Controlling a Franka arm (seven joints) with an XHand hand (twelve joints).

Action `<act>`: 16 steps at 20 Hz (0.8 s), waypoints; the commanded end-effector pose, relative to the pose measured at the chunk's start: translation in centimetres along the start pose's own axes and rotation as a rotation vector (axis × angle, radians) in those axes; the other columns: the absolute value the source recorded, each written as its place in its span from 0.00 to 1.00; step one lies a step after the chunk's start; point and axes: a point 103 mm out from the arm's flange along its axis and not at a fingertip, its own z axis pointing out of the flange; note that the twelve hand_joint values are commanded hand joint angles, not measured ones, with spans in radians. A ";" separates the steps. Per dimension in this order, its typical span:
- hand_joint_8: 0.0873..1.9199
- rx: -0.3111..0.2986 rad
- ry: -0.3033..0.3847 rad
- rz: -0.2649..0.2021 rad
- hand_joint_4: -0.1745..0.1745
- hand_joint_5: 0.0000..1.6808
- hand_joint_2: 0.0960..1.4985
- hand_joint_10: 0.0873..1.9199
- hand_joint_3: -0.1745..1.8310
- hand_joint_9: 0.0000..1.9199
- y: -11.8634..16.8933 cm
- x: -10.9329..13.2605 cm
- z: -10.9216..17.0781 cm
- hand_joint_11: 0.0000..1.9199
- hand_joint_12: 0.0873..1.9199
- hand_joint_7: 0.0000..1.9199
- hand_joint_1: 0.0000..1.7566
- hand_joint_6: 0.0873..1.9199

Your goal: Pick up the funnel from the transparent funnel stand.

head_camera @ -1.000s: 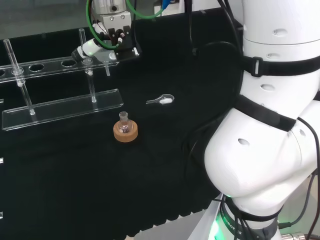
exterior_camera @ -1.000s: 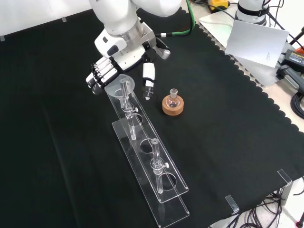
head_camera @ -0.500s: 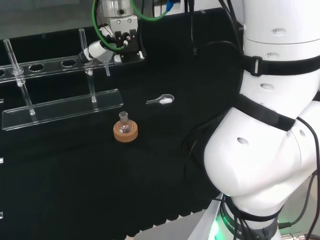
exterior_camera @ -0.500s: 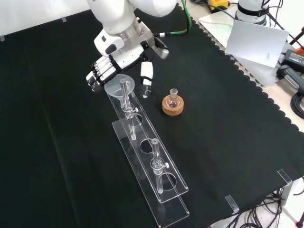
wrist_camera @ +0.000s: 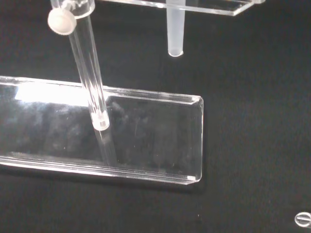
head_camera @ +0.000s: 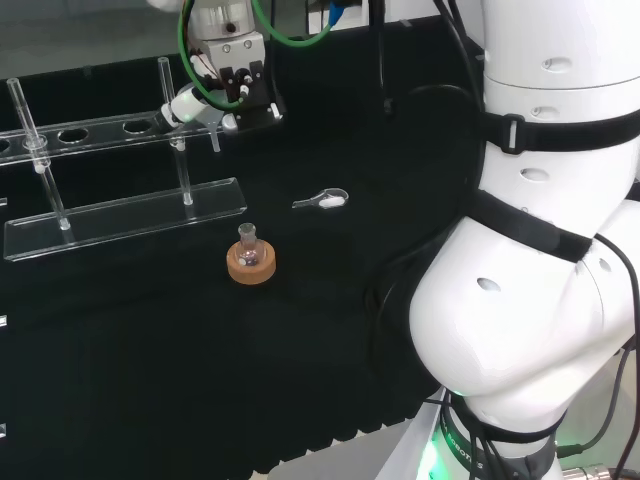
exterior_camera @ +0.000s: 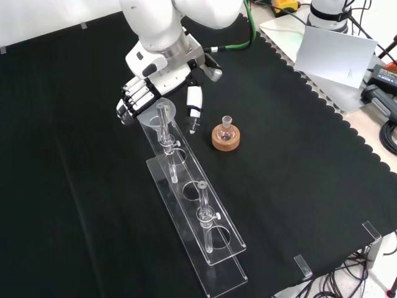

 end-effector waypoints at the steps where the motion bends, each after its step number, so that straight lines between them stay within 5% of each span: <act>1: 0.11 -0.015 0.004 -0.010 0.54 0.03 0.44 0.35 0.09 0.01 0.2 -0.2 0.0 0.00 0.70 0.07 0.21 0.00; 5: 0.18 -0.013 -0.010 -0.017 0.56 0.08 0.45 0.40 0.09 0.04 0.4 -0.3 0.1 0.00 0.72 0.09 0.22 0.00; 16: 0.25 -0.023 -0.024 -0.022 0.58 0.20 0.47 0.34 0.10 0.19 1.1 -0.1 -0.1 0.00 0.79 0.20 0.25 0.00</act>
